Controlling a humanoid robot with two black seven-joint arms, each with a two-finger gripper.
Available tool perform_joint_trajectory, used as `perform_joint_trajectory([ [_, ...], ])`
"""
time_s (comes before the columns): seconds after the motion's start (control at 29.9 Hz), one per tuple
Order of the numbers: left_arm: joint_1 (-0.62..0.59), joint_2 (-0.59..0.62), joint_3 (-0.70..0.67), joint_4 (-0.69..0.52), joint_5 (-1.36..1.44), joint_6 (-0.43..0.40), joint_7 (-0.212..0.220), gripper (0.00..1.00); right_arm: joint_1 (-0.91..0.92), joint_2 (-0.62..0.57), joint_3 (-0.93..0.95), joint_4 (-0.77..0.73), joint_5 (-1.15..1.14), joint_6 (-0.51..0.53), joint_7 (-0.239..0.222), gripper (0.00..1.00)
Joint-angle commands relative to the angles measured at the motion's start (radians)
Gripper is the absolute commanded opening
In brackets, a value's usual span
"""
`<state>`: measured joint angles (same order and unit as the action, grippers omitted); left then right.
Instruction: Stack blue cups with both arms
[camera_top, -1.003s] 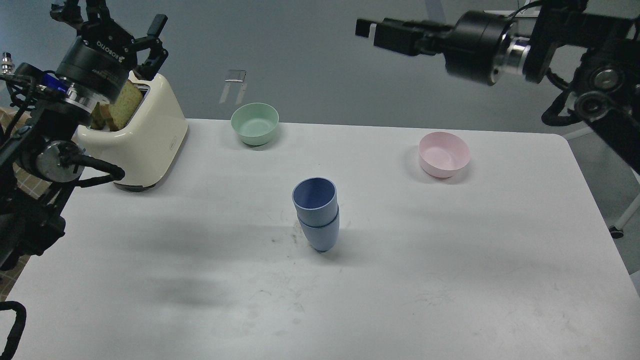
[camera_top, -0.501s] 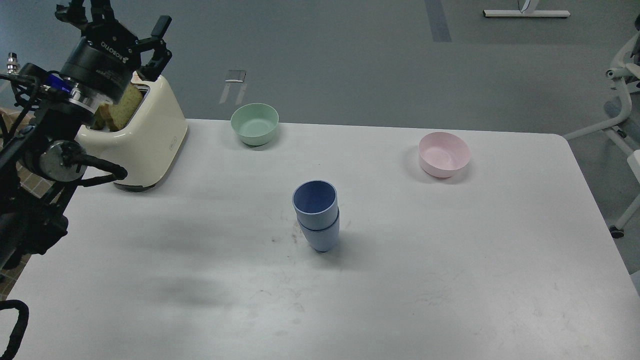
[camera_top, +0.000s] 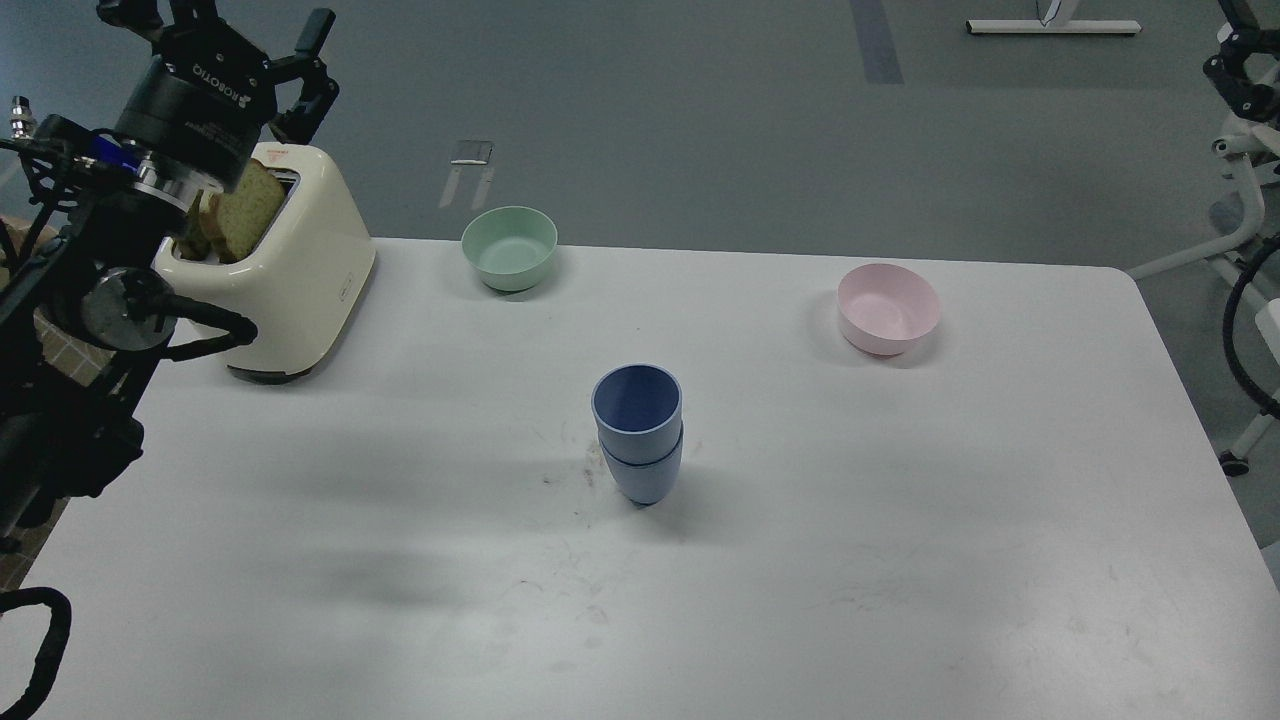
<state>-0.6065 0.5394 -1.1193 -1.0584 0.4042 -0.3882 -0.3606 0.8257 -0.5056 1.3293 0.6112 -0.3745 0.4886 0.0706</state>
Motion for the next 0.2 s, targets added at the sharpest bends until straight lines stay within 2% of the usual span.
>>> perform_joint_trajectory([
  [0.0, 0.001, -0.006, -0.002, 0.000, -0.001, -0.001, 0.002, 0.98, -0.037, -0.001, 0.051, 0.002, 0.002, 0.000, 0.000, 1.00],
  [0.17, 0.001, -0.007, -0.004, 0.006, -0.002, 0.002, 0.003, 0.98, -0.059, -0.001, 0.091, 0.002, 0.002, 0.000, 0.000, 1.00],
])
